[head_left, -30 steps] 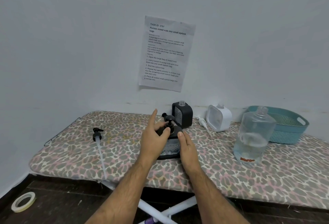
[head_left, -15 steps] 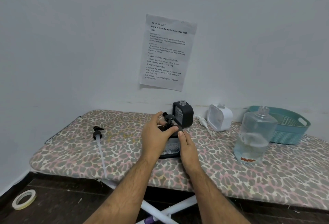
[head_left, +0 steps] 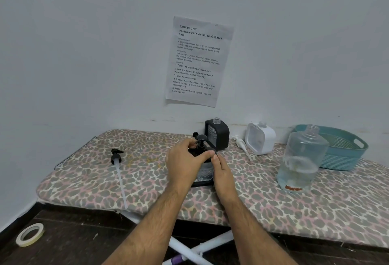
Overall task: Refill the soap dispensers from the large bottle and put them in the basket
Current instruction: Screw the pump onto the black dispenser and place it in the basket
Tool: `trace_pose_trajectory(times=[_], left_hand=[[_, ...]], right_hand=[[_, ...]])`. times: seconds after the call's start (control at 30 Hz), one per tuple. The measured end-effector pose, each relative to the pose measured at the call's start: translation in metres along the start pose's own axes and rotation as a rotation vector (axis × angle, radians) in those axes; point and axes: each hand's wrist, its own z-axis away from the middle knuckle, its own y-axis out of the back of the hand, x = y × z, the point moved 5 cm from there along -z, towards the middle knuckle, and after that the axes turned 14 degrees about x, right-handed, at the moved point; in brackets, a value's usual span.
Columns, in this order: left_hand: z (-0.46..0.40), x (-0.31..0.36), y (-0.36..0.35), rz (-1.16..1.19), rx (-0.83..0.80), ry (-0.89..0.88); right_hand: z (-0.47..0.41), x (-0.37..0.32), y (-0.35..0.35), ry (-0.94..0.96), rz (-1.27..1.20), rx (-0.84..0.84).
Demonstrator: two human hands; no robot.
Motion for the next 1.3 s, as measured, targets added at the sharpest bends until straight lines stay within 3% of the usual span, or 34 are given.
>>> trace_pose_trajectory(times=[0.13,0.47,0.97,1.1,1.3], left_hand=[[-0.005,0.003,-0.003,-0.123,0.039,-0.031],[-0.010,-0.006,-0.009,-0.124,0.000,-0.096],[-0.035,-0.006,-0.014,0.069,-0.531,-0.134],[-0.028,-0.005,-0.011,0.029,-0.471,-0.140],[-0.015,-0.008,-0.002,-0.058,-0.133,-0.052]], right_hand=[[0.000,-0.002,0.000,-0.005,0.000,-0.005],[-0.005,0.006,-0.002,0.002,-0.007,-0.010],[-0.005,0.008,-0.006,-0.039,-0.058,-0.019],[-0.004,0.004,-0.006,-0.010,-0.046,-0.028],[-0.004,0.004,-0.006,0.017,-0.037,-0.042]])
